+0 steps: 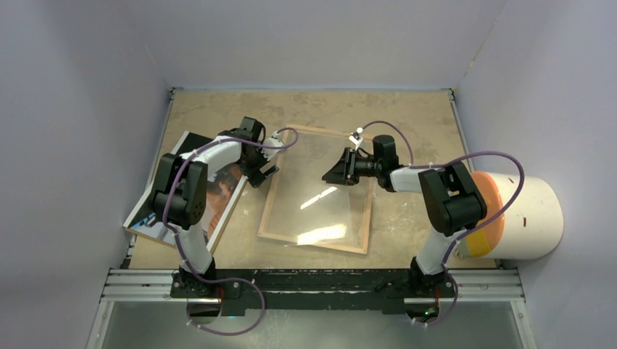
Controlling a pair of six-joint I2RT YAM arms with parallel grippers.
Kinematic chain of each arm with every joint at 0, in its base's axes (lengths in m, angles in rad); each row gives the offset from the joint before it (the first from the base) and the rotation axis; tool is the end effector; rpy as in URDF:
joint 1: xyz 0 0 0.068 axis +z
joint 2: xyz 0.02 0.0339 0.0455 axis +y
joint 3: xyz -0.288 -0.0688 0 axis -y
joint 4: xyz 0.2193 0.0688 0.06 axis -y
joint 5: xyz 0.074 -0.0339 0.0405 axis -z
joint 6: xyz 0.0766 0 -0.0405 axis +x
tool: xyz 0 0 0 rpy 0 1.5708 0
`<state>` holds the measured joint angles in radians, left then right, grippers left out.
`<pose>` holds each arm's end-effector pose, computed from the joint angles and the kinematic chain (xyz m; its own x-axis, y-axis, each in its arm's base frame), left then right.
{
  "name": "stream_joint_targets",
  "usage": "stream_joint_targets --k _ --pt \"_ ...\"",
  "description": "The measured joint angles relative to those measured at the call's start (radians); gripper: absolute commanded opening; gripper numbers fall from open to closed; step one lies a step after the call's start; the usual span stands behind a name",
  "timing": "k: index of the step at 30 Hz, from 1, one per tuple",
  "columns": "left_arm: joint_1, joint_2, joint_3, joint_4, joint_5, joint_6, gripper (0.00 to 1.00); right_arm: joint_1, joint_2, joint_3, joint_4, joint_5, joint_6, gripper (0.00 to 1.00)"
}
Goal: Put the photo into the frame
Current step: Place the photo frame item in the photo frame.
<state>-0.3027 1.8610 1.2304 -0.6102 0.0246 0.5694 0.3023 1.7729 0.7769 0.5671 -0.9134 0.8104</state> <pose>0.3466 -0.1102 0.1662 -0.5958 0.7507 -0.2855 0.7442 0.6496 0.1551 0.3230 0.1642 0.1940 -0.9034 0.1820 -0.3883 -0.3114 0.3440 0.8858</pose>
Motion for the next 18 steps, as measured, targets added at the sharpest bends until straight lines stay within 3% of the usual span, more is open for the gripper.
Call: stream_joint_targets --k 4,7,10,18 --pt "-0.001 0.0 0.0 0.0 -0.001 0.0 0.95 -0.005 0.042 0.085 -0.108 -0.032 -0.085 0.2" --pt "-0.001 0.0 0.0 0.0 -0.002 0.001 0.95 -0.012 0.049 0.121 -0.186 -0.05 -0.136 0.0" --pt "-0.001 -0.001 0.0 0.0 -0.002 0.0 1.0 -0.018 0.049 0.132 -0.232 -0.049 -0.167 0.0" --pt "0.005 0.006 0.043 -0.027 -0.034 -0.019 1.0 -0.029 0.023 0.116 -0.27 -0.042 -0.179 0.0"
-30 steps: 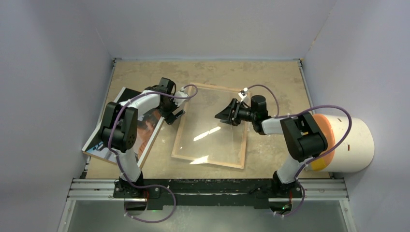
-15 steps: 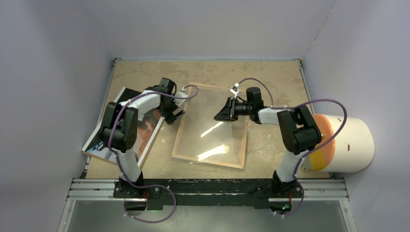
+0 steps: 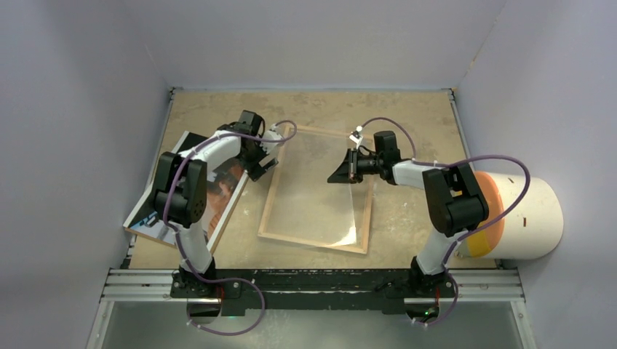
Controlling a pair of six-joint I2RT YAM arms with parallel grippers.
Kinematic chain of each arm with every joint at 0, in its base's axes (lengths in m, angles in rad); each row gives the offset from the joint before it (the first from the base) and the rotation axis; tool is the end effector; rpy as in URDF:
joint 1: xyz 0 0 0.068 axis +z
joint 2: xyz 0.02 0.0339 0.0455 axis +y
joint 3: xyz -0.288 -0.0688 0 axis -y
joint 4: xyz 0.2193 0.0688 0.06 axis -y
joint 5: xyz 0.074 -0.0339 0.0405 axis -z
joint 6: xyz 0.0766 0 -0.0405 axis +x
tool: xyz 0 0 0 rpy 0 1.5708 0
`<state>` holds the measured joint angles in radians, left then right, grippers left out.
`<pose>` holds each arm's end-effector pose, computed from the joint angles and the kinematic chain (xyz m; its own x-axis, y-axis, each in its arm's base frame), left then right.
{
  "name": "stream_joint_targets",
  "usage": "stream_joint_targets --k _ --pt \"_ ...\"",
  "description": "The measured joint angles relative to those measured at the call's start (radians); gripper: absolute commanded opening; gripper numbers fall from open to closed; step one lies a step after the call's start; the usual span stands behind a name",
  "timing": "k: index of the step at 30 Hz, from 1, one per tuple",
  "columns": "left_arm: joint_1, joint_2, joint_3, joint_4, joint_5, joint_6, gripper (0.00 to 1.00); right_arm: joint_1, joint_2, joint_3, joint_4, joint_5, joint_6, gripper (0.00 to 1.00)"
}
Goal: Put the photo into the frame
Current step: Place the photo frame item in the photo frame.
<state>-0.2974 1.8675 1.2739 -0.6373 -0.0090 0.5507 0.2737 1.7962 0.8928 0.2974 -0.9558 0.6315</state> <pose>0.3537 -0.1077 0.1740 -0.6163 0.7362 -0.2797 0.7189 0.6709 0.1817 0.3339 0.1587 0.1918 -0.9163 0.0965 -0.3888 -0.3238 0.3928 0.8607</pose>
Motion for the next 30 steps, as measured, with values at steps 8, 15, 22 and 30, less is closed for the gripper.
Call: stream_joint_targets --k 8,15,22,30 --pt "0.133 0.014 0.241 -0.021 0.038 -0.085 1.0 -0.015 -0.116 -0.06 -0.027 0.066 -0.005 0.0" --pt "0.197 0.02 0.279 -0.009 0.05 -0.107 1.0 -0.03 -0.123 -0.076 -0.063 0.154 0.041 0.0" --pt "0.183 0.055 0.242 -0.02 0.129 -0.121 1.0 -0.074 -0.134 -0.119 -0.04 0.186 0.126 0.0" --pt "0.139 0.089 0.192 -0.024 0.167 -0.126 0.98 -0.103 -0.093 -0.189 0.084 0.171 0.237 0.0"
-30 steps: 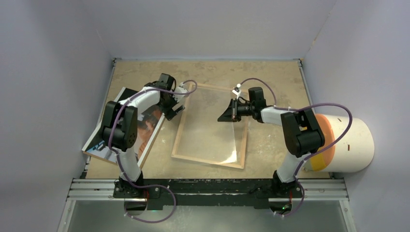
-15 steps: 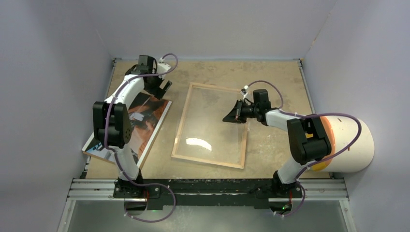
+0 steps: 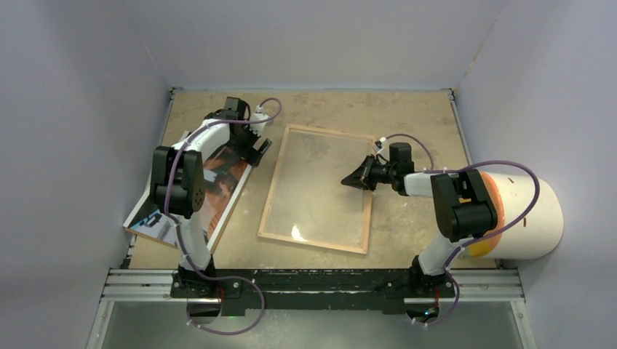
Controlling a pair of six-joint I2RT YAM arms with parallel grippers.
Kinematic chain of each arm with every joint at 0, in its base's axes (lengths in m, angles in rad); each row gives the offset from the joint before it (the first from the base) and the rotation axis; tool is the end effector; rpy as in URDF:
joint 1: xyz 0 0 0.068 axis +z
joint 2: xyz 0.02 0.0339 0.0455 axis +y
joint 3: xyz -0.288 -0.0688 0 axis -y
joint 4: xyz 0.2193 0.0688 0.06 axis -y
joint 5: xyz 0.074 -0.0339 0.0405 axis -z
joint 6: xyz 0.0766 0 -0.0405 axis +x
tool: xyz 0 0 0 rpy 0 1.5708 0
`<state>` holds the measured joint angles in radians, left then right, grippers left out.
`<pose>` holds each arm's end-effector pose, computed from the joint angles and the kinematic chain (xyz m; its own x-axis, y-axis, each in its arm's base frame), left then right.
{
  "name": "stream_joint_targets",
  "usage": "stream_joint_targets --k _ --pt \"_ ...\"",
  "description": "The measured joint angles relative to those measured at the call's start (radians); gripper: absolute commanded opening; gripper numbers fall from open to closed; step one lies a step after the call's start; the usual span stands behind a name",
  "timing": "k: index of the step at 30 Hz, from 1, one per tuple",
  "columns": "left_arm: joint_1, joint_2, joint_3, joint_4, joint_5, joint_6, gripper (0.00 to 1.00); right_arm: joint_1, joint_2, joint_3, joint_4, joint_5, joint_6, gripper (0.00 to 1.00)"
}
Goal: Put the photo into the frame
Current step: Place the photo frame item in the photo frame.
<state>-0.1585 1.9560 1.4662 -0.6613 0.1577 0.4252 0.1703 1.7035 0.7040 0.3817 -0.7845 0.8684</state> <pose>0.4039 -0.0767 0.1935 -0.7311 0.5294 -0.4304 0.5715 0.8197 0.0374 0.3177 0.1095 0.1727 -0.8936 0.3945 -0.2143 -0.0084 0.4625 0.8866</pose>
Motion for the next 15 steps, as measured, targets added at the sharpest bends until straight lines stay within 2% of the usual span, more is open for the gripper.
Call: stream_joint_targets --k 9,15 --pt "-0.091 0.024 -0.005 0.011 -0.005 0.0 0.94 0.0 0.009 -0.005 0.089 -0.02 0.022 0.0" --pt "-0.103 0.069 -0.005 0.018 -0.035 -0.006 0.94 -0.017 0.015 -0.005 0.095 -0.028 0.022 0.0"
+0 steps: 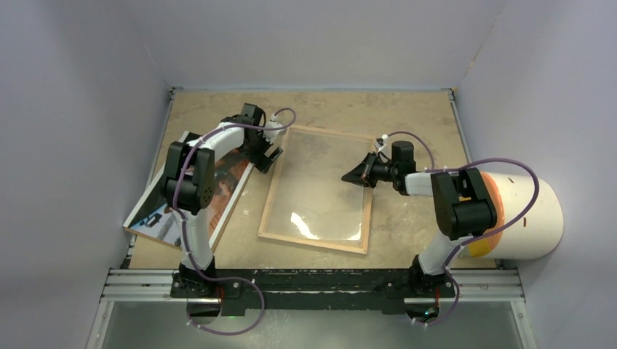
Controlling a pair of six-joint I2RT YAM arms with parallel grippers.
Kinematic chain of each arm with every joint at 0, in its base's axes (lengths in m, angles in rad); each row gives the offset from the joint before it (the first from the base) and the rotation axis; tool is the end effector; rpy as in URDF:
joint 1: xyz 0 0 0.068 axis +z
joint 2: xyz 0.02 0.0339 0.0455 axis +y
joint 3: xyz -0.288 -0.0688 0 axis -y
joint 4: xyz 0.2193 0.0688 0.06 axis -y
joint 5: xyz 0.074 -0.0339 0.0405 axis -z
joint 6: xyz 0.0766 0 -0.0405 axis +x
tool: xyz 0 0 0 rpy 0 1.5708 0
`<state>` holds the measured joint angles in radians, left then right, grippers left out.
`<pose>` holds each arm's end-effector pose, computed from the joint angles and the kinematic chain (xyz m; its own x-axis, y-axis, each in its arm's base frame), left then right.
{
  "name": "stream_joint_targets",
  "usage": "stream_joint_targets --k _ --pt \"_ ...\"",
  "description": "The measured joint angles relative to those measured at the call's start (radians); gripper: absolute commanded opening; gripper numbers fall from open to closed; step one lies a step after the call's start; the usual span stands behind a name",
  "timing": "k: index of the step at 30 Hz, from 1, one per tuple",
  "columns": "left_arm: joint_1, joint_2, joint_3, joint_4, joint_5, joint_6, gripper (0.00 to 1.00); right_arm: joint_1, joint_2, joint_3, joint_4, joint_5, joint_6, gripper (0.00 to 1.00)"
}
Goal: Put the photo into the frame
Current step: Place the photo frame item in the photo frame.
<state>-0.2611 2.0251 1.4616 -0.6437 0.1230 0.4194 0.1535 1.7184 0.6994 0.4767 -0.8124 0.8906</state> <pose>0.4006 -0.1168 0.1657 -0.7032 0.6062 -0.3715 0.6402 0.7672 0.0401 0.3245 0.1065 0.1777 -0.8803 0.4049 -0.2474 -0.0561 0.4290 0.9015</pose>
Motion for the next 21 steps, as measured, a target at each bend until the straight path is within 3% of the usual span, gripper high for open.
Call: stream_joint_targets --k 21 --pt "0.0 0.01 0.012 0.006 -0.015 0.0 0.93 -0.05 0.076 0.001 0.029 -0.05 0.011 0.0"
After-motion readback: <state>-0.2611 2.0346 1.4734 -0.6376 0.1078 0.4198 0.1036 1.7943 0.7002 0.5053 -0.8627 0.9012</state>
